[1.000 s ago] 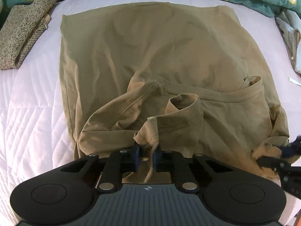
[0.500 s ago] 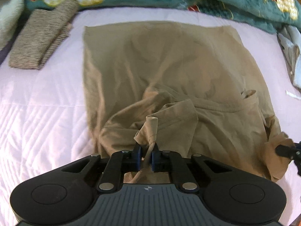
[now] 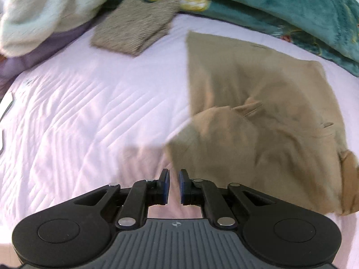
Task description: Fold clothes
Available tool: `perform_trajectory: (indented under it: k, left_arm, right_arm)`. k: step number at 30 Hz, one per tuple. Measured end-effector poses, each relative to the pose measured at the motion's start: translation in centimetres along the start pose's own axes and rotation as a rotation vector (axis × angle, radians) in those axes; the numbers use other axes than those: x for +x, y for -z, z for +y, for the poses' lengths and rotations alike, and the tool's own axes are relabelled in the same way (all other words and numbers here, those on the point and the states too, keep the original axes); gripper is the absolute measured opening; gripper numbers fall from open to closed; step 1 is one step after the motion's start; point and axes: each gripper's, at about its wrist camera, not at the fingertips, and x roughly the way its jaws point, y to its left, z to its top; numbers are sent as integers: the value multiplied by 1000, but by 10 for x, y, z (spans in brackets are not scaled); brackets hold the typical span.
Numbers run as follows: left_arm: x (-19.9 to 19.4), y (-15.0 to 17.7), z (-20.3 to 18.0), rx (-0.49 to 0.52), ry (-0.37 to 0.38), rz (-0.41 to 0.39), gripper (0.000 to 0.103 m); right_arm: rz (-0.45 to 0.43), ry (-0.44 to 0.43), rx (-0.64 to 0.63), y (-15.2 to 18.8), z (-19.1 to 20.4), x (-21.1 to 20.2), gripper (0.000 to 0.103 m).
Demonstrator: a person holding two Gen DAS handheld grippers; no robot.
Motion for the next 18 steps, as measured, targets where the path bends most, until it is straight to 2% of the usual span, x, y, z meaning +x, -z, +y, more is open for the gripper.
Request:
perform_trajectory:
  k: [5,7,10,12,13,16,17,18]
  left_arm:
    - [2,20,19,-17,-19,41,9]
    - [0,15,15,18,0,22,11]
    - [1,-1,-1,79,59,-3,19]
    - [10,-12,-12,126,84,3,20]
    - [15,-17,-17,143,95,6,27]
    - [28,-29,-17,129,99,28,37]
    - [31,-31,-15,128,114,35,45]
    - [35,-33,-13,126,128,46,47]
  right_arm:
    - [11,46,30,15,-19,-7,8]
    - [17,59,23,19,-21,-8,8]
    - [16,73,20,19,-22,-10,8]
    - [5,70,8,15,-19,-13,8]
    - [-2,67,-1,13,-17,-14,8]
    - [-11,63,-17,9,-11,-17,8]
    - [-12,60,-20,8,-10,-18,8]
    - [-11,60,-25,8,-9,-18,8]
